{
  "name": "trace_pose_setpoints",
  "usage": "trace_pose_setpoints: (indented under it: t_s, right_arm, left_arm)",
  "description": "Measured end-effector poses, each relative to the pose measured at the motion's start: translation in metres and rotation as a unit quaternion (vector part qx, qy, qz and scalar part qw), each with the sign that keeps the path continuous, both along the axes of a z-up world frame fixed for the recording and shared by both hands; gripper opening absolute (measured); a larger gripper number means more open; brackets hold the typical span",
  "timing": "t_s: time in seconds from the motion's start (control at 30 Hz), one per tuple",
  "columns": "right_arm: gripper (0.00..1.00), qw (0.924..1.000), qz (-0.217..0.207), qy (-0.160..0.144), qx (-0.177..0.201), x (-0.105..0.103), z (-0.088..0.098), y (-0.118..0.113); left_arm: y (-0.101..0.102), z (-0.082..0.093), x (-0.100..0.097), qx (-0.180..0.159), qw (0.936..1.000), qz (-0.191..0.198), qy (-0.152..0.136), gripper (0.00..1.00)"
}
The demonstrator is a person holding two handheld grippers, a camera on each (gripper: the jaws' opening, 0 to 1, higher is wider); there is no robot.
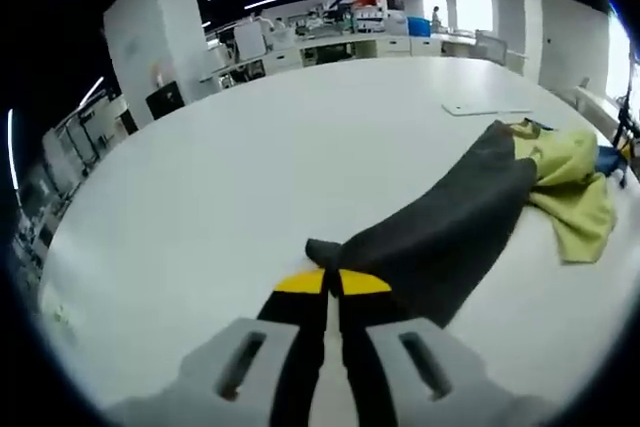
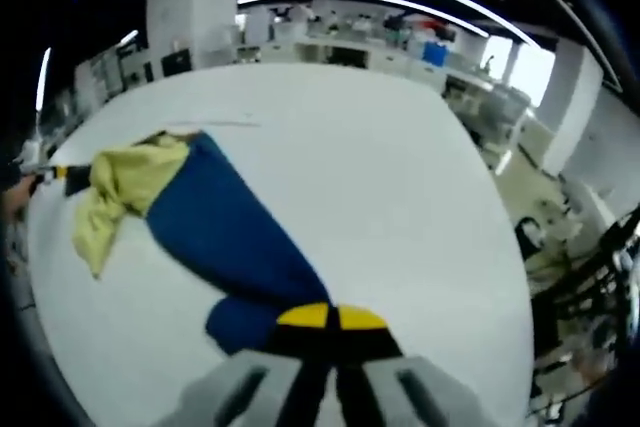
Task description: Fold the garment on the visible template until the final outline fits inside the template.
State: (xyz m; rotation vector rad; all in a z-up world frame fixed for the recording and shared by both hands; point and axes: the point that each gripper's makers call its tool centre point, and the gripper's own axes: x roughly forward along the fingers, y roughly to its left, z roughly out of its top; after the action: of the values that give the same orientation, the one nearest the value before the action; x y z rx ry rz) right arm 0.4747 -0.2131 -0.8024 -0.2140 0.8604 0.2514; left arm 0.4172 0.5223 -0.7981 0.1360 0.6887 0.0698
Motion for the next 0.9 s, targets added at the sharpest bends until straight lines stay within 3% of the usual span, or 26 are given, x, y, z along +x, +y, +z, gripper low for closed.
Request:
trace_pose_setpoints:
  t_s: [0.07, 0.2, 0.27, 0.33, 0.4, 0.5, 0.57, 0.67, 0.9]
  right_arm:
    - [0.00, 1.0000, -0.006, 0.005, -0.003, -0.001, -0.003, -0.003]
    - [0.00, 0.9999, -0.005, -0.010, 0.003, 0.003, -0.003, -0.001]
    - [0.02, 0.9995, -0.025, -0.016, 0.014, 0.005, -0.003, -0.004]
    - [0.24, 0.9983, -0.036, -0.039, 0.025, 0.009, 0.003, -0.002]
    - [0.38, 0.9962, -0.048, -0.043, 0.059, 0.009, 0.006, 0.005]
    - [0.40, 0.9904, -0.053, -0.045, 0.120, 0.005, 0.014, 0.019]
    - [0.43, 0.9869, -0.054, -0.055, 0.142, 0.000, 0.021, 0.029]
    - [0.56, 0.9818, -0.045, -0.066, 0.173, 0.000, 0.028, 0.041]
    - [0.75, 0.9826, -0.004, -0.057, 0.176, -0.017, 0.027, 0.076]
  left_arm:
    - [0.003, 0.000, -0.002, 0.015, 0.9999, -0.001, 0.006, 0.00]
    - [-0.003, 0.000, -0.001, 0.013, 0.9997, -0.017, 0.008, 0.02]
    - [0.000, 0.000, -0.001, 0.021, 0.9995, -0.020, 0.009, 0.12]
    - [0.003, 0.001, -0.002, 0.025, 0.9995, -0.015, 0.008, 0.25]
    - [0.001, 0.004, -0.005, 0.025, 0.9995, -0.016, 0.006, 0.33]
    - [-0.009, 0.014, -0.005, -0.006, 0.9996, -0.020, -0.021, 0.44]
    - [-0.013, 0.016, -0.008, -0.007, 0.9994, -0.021, -0.025, 0.51]
    - [-0.026, 0.025, -0.010, -0.012, 0.9988, -0.034, -0.034, 0.59]
    - [-0.066, 0.032, -0.014, -0.043, 0.9945, -0.072, -0.062, 0.73]
